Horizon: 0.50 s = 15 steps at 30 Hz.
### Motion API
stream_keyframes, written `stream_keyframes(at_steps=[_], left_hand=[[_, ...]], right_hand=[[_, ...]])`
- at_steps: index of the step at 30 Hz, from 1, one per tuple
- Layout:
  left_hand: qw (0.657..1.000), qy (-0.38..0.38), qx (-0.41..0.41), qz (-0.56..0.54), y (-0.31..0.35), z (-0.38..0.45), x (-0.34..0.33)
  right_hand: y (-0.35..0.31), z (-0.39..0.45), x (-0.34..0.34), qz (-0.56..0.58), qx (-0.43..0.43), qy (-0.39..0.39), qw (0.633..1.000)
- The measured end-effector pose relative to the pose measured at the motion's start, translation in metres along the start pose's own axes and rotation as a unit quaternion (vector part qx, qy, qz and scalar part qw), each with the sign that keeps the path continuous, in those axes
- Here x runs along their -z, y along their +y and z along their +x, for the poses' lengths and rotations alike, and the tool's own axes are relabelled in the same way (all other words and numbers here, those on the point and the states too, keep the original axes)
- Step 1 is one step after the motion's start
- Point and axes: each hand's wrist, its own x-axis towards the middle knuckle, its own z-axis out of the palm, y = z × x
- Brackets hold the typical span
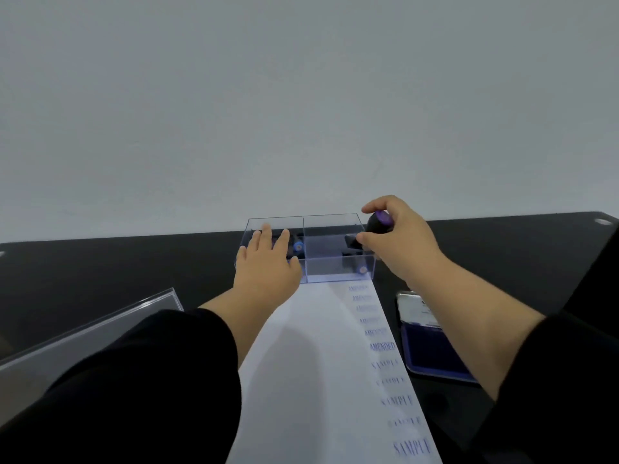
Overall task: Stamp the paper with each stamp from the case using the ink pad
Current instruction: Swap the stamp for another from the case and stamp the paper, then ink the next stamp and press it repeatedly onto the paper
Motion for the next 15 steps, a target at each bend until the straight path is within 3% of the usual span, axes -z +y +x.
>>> stream_keyframes(at_steps=[10,15], left_hand=[[0.993,-0.074,-0.041,0.078,-0.032,0.052,-0.013],[0.993,-0.093,-0.04,0.059,-0.04,0.055,-0.025]], right_hand=[[0.018,0.066,-0.036,-0.101,-0.041,-0.137,0.985],[0.028,0.076,-0.046,-0.195,-0.01,-0.191,0.962]])
